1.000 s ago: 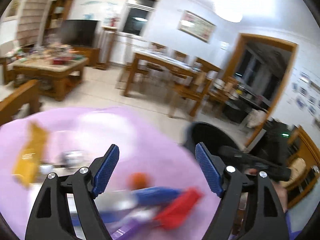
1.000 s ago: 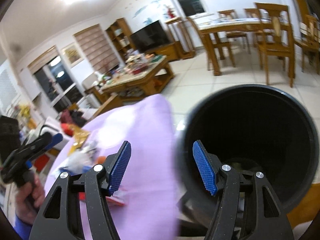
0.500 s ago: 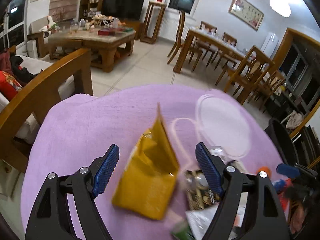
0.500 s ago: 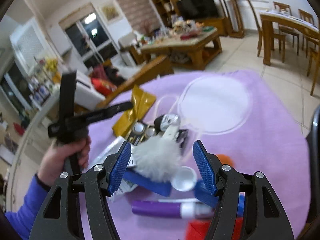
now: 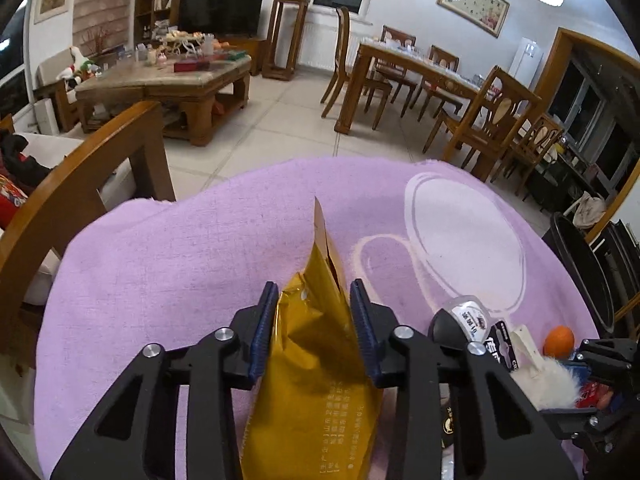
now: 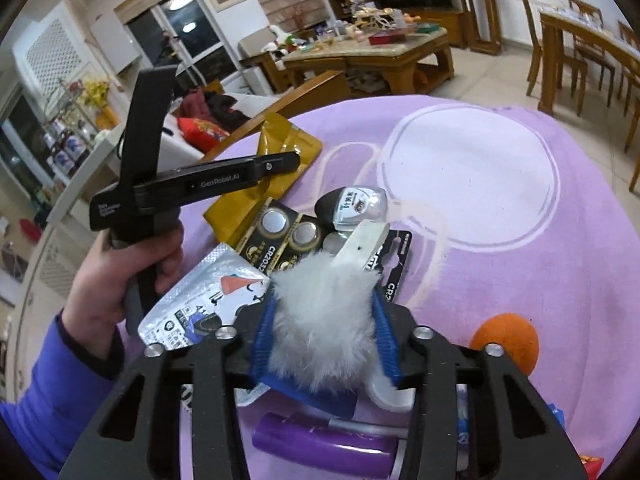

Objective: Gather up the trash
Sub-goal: 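Grasp the yellow snack bag with the left tool while the right tool grasps the white fluffy item, then carry the yellow bag and white fluffy item over the bin and open both tools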

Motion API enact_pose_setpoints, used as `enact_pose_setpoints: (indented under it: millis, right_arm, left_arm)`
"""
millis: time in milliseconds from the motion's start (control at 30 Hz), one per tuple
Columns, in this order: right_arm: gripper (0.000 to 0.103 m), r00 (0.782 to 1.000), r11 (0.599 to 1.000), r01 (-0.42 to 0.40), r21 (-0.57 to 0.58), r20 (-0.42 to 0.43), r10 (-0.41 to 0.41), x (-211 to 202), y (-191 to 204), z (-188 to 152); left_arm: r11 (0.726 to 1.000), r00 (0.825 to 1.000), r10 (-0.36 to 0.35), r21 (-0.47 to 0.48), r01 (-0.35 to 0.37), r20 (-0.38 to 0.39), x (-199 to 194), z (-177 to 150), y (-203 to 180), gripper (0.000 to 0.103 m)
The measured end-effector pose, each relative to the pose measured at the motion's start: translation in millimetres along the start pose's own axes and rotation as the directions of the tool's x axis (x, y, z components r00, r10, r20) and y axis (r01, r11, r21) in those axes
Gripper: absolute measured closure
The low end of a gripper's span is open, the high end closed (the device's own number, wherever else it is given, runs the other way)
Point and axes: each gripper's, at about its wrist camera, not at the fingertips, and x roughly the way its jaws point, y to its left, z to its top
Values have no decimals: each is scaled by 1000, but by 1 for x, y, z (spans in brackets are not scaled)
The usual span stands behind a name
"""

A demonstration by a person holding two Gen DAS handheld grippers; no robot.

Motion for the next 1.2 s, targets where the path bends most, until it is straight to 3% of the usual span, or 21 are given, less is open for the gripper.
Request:
enact_pose_setpoints:
  millis: [300, 567, 900, 1200]
  right_arm:
    - [68, 987, 997, -78, 23, 145, 74, -45, -8, -4]
    - [68, 959, 990, -127, 56, 264, 108, -106, -30, -9]
    - [68, 916, 984, -81, 156, 400, 13, -199, -98, -42]
    - [68, 870, 949, -30, 314, 475, -130, -272, -195, -94]
  left_arm:
    - [999, 990, -41, -19, 44, 135, -52, 1, -10, 70]
    - [993, 966, -114, 41, 108, 233, -108, 0, -56, 70]
    - [965, 942, -237, 168, 200, 239, -113, 9, -156, 70]
    - [906, 907, -386, 253, 338, 168, -69, 10, -260, 70]
